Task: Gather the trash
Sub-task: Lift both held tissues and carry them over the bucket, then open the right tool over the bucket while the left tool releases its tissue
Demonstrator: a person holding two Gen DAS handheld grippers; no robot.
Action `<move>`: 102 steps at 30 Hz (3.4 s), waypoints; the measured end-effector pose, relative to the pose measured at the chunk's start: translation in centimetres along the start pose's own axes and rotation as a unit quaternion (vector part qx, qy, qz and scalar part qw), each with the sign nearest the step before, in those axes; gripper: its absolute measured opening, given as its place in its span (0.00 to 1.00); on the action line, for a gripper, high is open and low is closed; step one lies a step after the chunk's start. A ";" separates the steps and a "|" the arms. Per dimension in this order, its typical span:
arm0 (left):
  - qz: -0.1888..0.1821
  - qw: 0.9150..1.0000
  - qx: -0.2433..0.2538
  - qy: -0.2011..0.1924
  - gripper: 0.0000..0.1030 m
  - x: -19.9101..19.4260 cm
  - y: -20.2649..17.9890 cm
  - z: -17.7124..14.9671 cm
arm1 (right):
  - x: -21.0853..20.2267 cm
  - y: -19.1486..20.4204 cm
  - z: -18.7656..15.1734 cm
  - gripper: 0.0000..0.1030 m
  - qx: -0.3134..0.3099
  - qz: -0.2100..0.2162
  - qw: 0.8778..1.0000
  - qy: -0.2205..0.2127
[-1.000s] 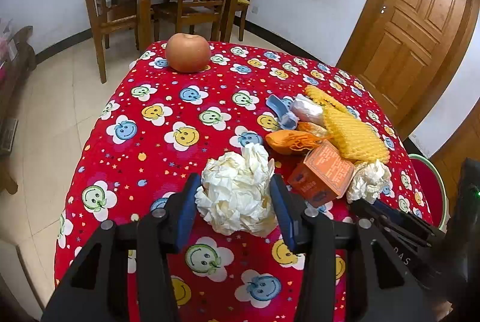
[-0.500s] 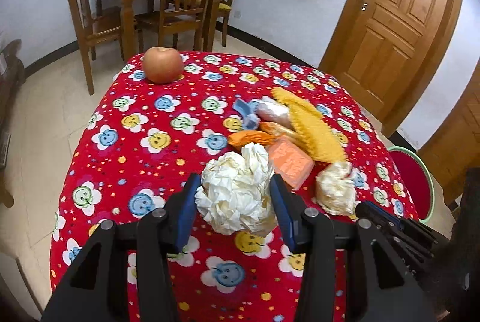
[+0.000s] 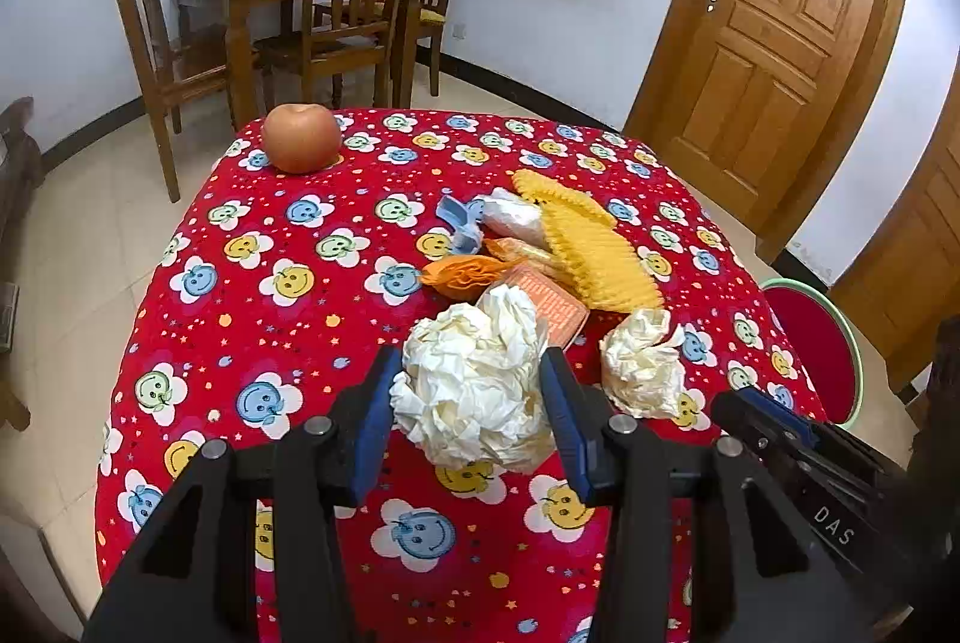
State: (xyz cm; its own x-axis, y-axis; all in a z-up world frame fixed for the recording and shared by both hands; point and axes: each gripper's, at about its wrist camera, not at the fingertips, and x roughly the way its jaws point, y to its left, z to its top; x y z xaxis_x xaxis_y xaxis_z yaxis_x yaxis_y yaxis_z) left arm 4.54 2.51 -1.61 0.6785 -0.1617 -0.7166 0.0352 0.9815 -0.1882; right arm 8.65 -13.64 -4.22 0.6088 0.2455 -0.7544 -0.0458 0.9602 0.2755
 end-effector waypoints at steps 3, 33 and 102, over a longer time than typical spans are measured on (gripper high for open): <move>0.001 1.000 -0.005 0.002 0.46 0.3 0.5 0.0 | 0.6 0.0 0.2 0.57 0.005 -0.004 1.000 0.003; -0.008 1.000 -0.021 0.015 0.46 1.6 1.7 -0.4 | 4.9 1.0 0.3 0.25 -0.005 -0.009 0.999 0.044; -0.174 0.954 0.227 0.089 0.46 11.6 -30.7 -0.1 | -9.6 -26.3 -1.2 0.64 0.234 -0.209 0.945 -0.095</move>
State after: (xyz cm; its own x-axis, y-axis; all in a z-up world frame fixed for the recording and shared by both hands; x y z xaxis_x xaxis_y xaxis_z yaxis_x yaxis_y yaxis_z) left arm 11.30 -29.50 -4.21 0.4340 -0.4619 -0.7735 0.5779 0.8014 -0.1543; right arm 3.05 -41.14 -4.93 0.6292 -0.2120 -0.7478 0.5579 0.7930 0.2446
